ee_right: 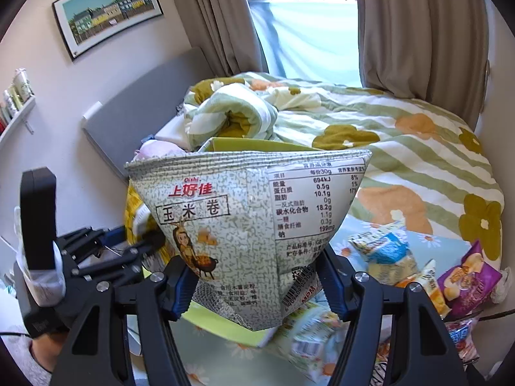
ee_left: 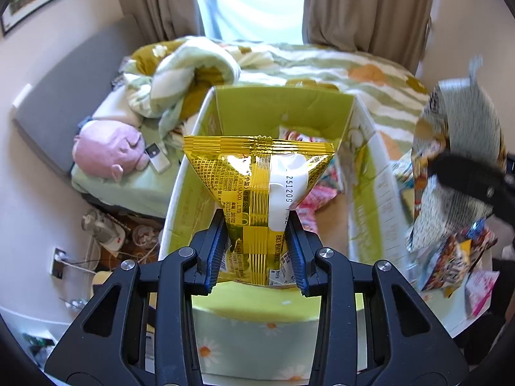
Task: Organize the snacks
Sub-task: 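Carry both bags over the box and open both tools to release them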
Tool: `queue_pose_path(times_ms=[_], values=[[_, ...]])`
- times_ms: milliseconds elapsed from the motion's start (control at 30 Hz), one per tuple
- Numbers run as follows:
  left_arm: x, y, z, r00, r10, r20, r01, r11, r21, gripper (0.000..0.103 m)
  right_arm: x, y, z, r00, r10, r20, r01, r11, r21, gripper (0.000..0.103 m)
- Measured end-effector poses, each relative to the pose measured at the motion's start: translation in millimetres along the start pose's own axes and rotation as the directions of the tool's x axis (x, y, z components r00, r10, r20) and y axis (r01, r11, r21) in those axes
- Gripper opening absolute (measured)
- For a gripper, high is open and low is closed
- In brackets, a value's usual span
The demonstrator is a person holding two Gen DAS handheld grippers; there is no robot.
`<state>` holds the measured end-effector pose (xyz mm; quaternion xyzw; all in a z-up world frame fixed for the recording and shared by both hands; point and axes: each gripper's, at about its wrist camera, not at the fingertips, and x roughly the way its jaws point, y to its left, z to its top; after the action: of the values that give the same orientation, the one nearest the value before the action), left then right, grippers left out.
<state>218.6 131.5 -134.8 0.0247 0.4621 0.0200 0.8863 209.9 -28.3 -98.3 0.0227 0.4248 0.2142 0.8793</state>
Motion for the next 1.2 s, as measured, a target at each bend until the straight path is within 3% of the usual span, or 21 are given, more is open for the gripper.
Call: queue_pose_path(times_ms=[100, 167, 233, 267, 367, 633, 900, 1133, 1200], values=[[22, 8, 0, 0.999, -0.032, -0.042, 0.032, 0.999, 0.011, 0.035, 13, 4, 4, 1.0, -0.004, -0.022, 0.004, 1.0, 0.019, 0.062], [34, 13, -1, 0.994, -0.081, -0.075, 0.082, 0.996, 0.014, 0.047, 22, 8, 5, 0.999, -0.017, -0.038, 0.018, 1.0, 0.025, 0.062], [39, 18, -2, 0.993, -0.092, -0.076, 0.093, 0.996, 0.013, 0.1, 28, 12, 6, 0.998, -0.026, -0.05, 0.028, 0.999, 0.032, 0.062], [37, 20, -3, 0.994, -0.095, -0.061, 0.096, 0.995, 0.012, 0.103, 32, 13, 6, 0.998, -0.032, -0.057, 0.035, 0.999, 0.037, 0.062], [38, 25, -6, 0.991, -0.121, -0.06, 0.122, 0.993, 0.01, 0.103, 37, 14, 4, 0.996, -0.047, -0.074, 0.051, 0.997, 0.052, 0.062], [30, 45, -1, 0.993, -0.106, -0.047, 0.107, 0.994, 0.026, 0.103, 63, 29, 7, 0.989, -0.019, -0.144, 0.028, 0.998, 0.063, 0.062], [23, 58, 0, 1.0, -0.018, -0.015, 0.019, 0.997, 0.078, 0.102, 104, 42, -3, 0.968, 0.002, -0.251, 0.011, 0.999, 0.052, 0.064], [21, 65, -5, 0.999, -0.016, -0.029, 0.017, 0.999, 0.042, 0.102, 104, 37, -4, 0.959, 0.025, -0.283, -0.012, 0.999, 0.05, 0.064], [22, 65, -5, 0.999, -0.024, -0.026, 0.025, 0.999, 0.034, 0.102, 102, 36, -4, 0.959, 0.028, -0.284, -0.013, 0.998, 0.055, 0.07]])
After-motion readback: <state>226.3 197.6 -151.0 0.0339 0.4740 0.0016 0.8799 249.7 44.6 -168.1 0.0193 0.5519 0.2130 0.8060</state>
